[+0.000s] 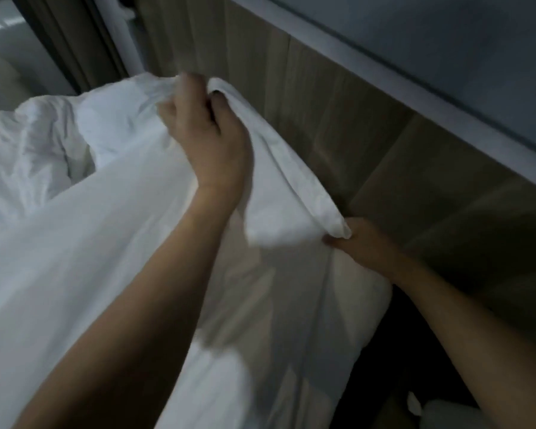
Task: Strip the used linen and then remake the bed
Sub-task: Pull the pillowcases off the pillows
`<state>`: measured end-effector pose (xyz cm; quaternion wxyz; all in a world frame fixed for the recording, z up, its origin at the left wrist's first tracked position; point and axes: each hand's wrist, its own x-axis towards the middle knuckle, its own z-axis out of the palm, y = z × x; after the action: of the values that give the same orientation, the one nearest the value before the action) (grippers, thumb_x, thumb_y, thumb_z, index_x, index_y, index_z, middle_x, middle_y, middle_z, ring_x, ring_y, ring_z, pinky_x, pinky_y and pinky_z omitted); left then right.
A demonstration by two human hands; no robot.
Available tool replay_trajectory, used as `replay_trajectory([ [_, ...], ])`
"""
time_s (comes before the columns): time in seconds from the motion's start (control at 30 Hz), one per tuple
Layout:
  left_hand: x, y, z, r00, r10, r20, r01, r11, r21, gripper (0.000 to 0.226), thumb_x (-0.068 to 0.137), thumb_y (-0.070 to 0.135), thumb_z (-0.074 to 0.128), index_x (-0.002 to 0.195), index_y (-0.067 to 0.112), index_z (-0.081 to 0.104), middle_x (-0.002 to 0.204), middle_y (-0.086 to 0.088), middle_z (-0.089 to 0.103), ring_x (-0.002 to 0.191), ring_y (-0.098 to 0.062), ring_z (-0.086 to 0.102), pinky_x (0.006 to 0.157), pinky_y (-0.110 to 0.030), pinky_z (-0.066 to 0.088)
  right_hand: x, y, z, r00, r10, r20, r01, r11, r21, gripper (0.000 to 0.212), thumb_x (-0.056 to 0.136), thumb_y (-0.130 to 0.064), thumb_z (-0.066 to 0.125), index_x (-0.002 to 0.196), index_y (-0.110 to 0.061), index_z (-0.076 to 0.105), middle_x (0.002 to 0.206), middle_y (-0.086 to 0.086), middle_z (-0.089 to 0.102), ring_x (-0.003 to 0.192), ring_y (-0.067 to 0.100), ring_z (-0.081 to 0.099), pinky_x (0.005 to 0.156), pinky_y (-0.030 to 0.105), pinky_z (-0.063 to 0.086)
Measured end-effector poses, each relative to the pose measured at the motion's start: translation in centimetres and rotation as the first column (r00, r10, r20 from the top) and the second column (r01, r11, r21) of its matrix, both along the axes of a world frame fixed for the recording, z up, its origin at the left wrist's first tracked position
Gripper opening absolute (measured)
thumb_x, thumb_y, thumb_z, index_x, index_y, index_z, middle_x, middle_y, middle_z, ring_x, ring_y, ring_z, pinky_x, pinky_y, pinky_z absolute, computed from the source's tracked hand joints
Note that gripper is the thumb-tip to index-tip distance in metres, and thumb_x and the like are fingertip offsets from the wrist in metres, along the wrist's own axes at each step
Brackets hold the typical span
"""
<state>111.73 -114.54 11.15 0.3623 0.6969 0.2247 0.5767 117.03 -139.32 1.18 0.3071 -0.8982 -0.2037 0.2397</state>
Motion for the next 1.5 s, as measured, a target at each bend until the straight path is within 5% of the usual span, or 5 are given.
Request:
replay_trajectory([
  [0.27,2.3,1.0,-17.8,-0.04,-0.316,-0.948,0.616,0.739,-0.273,0.025,0.095,0.012,0.042,0.099,0.008,0.066,0.114,-0.019,0.064,0.106,-0.037,0.061,0.089,-0.037,0.049,4.6,1.2,-4.4,0.984,-0.142,-0.103,0.075,0.87,-0.488,0.05,0.09,-0.026,0.059,0.135,-0.011,0.043,0.137,0.014,0.047,0.122,0.031,0.049,0.099,0.041,0.044],
  [0.43,-3.0,12.3,-18.1,0.341,-0.11,-0.934,0.12,0.99,-0.073,0.028,0.09,0.019,0.047,0.11,0.009,0.063,0.118,-0.02,0.057,0.105,-0.043,0.052,0.09,-0.047,0.048,2.6,12.4,-6.0,0.99,0.139,-0.016,-0.136,0.926,-0.353,0.056,0.095,-0.038,0.049,0.145,-0.019,0.032,0.149,0.008,0.033,0.133,0.028,0.037,0.105,0.04,0.036],
  [1.07,-19.8,26.2,-39.4,-0.046,-0.026,-0.999,-0.363,0.932,-0.008,0.046,0.096,0.032,0.044,0.136,0.009,0.045,0.131,-0.015,0.048,0.119,-0.04,0.04,0.097,-0.052,0.035,-6.5,36.4,-27.4,0.489,0.58,0.652,-0.519,0.794,-0.317,0.066,0.089,-0.069,0.031,0.146,-0.036,0.03,0.157,0.005,0.021,0.147,0.023,0.012,0.114,0.047,-0.015],
  [1.23,-14.4,29.7,-31.6,0.589,-0.111,-0.801,-0.489,0.74,-0.462,0.081,0.095,0.069,0.021,0.141,0.007,0.045,0.141,-0.02,0.049,0.127,-0.038,0.046,0.1,-0.041,0.035,-6.4,35.9,-27.2,0.44,0.529,0.725,-0.546,0.799,-0.252,0.058,0.089,-0.063,0.039,0.132,-0.025,0.049,0.133,0.009,0.048,0.128,0.026,0.038,0.115,0.052,0.006],
  [1.5,-10.1,27.7,-27.3,0.743,-0.177,-0.645,-0.286,0.787,-0.546,0.045,0.09,0.044,0.044,0.107,0.01,0.067,0.11,-0.012,0.069,0.106,-0.03,0.063,0.09,-0.036,0.049,-6.1,32.4,-18.1,0.476,0.544,0.691,-0.722,0.69,-0.047,0.012,0.069,-0.019,0.049,0.08,-0.018,0.045,0.074,0.006,0.054,0.062,0.034,0.053,0.057,0.034,0.036],
])
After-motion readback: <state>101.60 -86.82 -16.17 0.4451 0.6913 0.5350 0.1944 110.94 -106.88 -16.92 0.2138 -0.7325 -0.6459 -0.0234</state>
